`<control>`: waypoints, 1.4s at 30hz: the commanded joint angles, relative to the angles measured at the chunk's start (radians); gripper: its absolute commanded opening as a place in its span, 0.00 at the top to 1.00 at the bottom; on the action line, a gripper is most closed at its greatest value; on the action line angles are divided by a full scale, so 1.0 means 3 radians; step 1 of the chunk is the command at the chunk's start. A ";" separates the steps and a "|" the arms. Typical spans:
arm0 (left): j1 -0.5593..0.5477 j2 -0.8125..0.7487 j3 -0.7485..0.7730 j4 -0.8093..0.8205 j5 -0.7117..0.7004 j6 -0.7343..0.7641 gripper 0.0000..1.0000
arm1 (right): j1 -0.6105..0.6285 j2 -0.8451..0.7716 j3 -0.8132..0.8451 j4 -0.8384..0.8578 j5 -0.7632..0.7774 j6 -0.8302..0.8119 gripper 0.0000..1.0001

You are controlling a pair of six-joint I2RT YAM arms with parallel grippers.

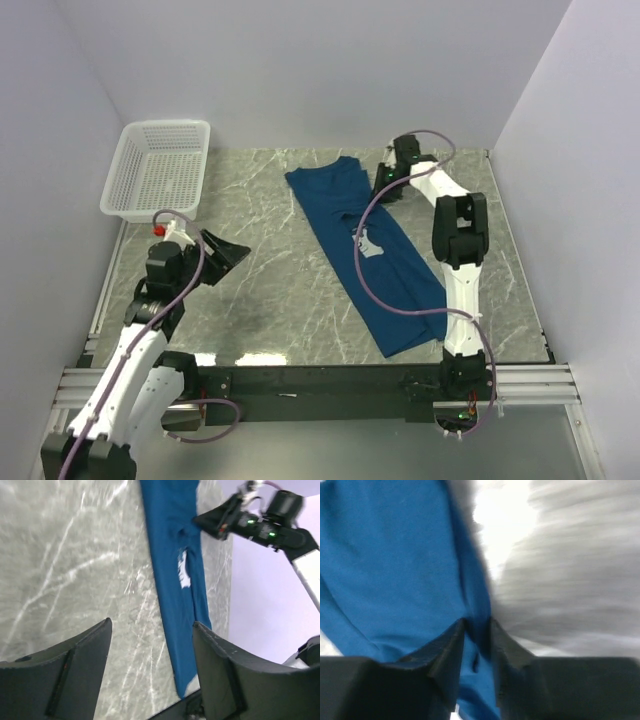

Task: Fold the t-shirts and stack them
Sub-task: Fold the tshirt

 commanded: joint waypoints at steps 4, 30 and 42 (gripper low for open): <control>-0.0388 0.0981 0.0027 0.0835 0.0136 -0.0278 0.31 | -0.0395 -0.0452 -0.0212 0.0227 0.0227 0.0117 0.44; -0.1698 0.4614 0.2496 -0.0063 -0.0739 -0.0626 0.71 | -0.0820 -0.3511 -0.2984 0.0186 -0.1578 -0.2000 0.30; -0.1295 0.4252 0.2221 -0.0298 -0.0939 -0.0115 0.99 | -0.0840 -0.3608 -0.3081 0.0150 -0.1553 -0.2128 0.30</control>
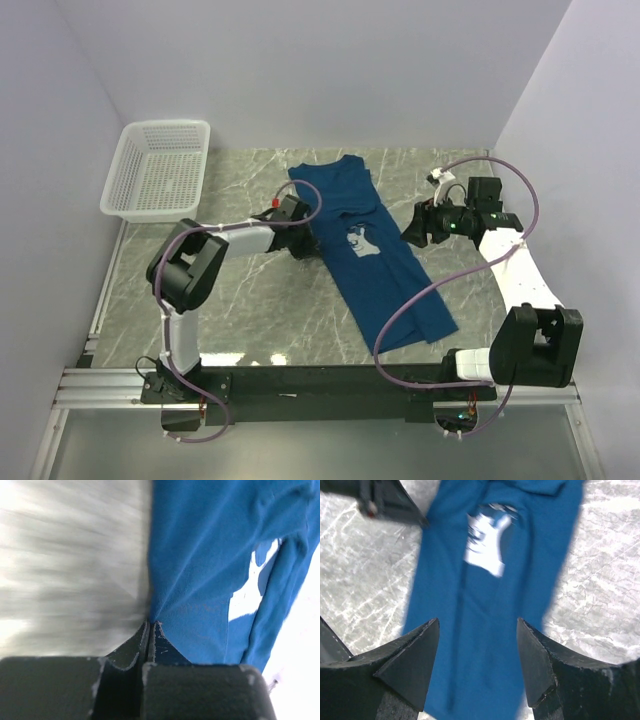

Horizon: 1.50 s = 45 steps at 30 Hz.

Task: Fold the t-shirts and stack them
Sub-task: Fold the tshirt

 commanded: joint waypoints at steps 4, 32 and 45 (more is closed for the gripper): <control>0.0622 -0.0243 -0.0332 -0.0526 -0.0143 0.0719 0.99 | -0.0016 0.0033 0.0059 -0.0108 -0.0051 -0.0268 0.30; -0.0128 -0.1885 -0.2035 -0.0664 0.0961 0.0700 0.45 | 0.0470 0.1761 0.1246 0.0081 -0.0010 0.0780 0.30; -0.0420 -0.1624 -0.2019 -0.0674 0.0839 0.0629 0.92 | 0.0449 0.1414 0.0929 0.0101 -0.0010 0.0770 0.30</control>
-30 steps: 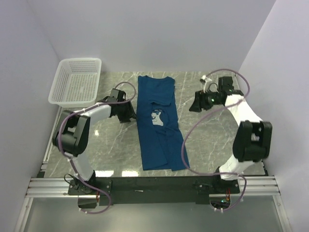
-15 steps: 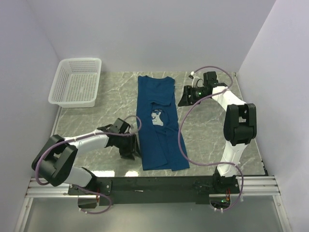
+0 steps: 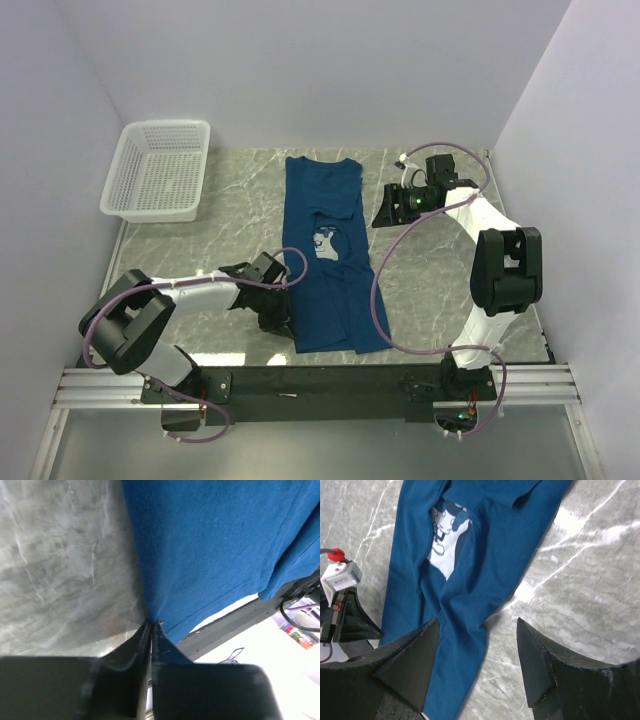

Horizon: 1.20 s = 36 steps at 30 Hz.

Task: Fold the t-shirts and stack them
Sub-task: Fold the tshirt

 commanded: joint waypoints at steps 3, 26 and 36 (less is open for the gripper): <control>-0.0045 -0.0133 -0.0083 -0.0171 -0.0240 0.0049 0.99 | -0.0022 -0.0203 -0.0087 0.0017 -0.0009 -0.0047 0.30; -0.0009 -0.0665 0.0382 -0.1194 -0.0776 0.0335 0.53 | 0.0243 0.0608 0.0955 -0.0009 0.0456 0.0192 0.30; 0.0001 -0.1816 0.0511 -0.0949 -0.1395 0.0203 0.33 | 0.0238 0.1873 0.2341 0.0379 0.0989 0.1941 0.35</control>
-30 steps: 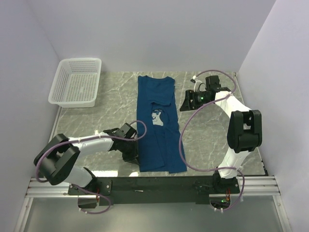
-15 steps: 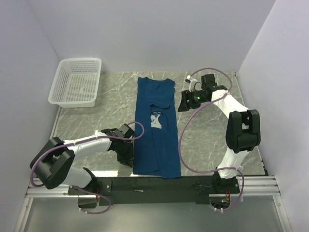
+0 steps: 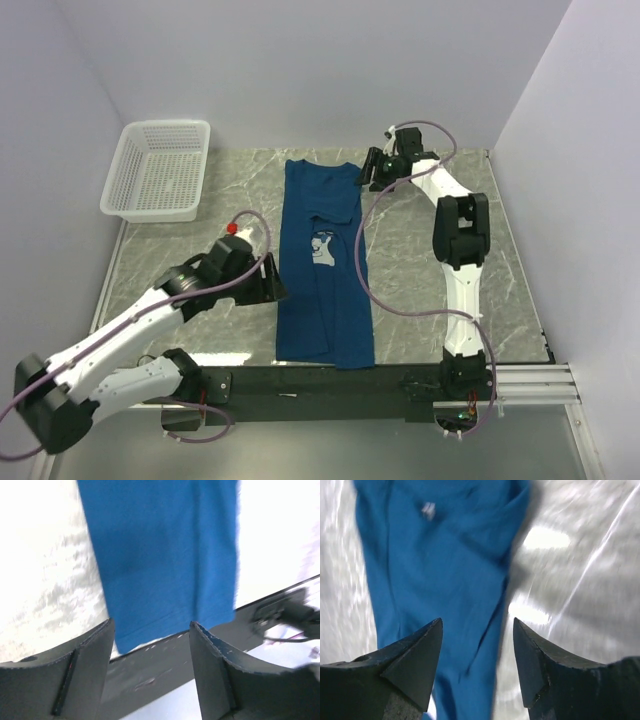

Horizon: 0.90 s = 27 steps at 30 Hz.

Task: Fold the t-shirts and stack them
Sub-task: Fold the tshirt

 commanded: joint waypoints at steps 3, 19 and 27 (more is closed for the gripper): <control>0.0020 -0.0464 -0.0249 0.0348 -0.0249 -0.0175 0.32 | -0.0016 0.0303 0.0419 0.0300 0.0142 0.0785 0.36; 0.0000 -0.0363 -0.0572 0.0267 0.0728 -0.0139 0.30 | 0.0071 -0.1932 -0.1612 -0.0152 -0.0581 -0.2896 0.33; -0.0108 -0.0817 -0.1154 0.0139 0.1061 -0.1167 0.33 | 0.1122 -0.4114 -0.3799 -0.1486 -0.1256 -0.6000 0.09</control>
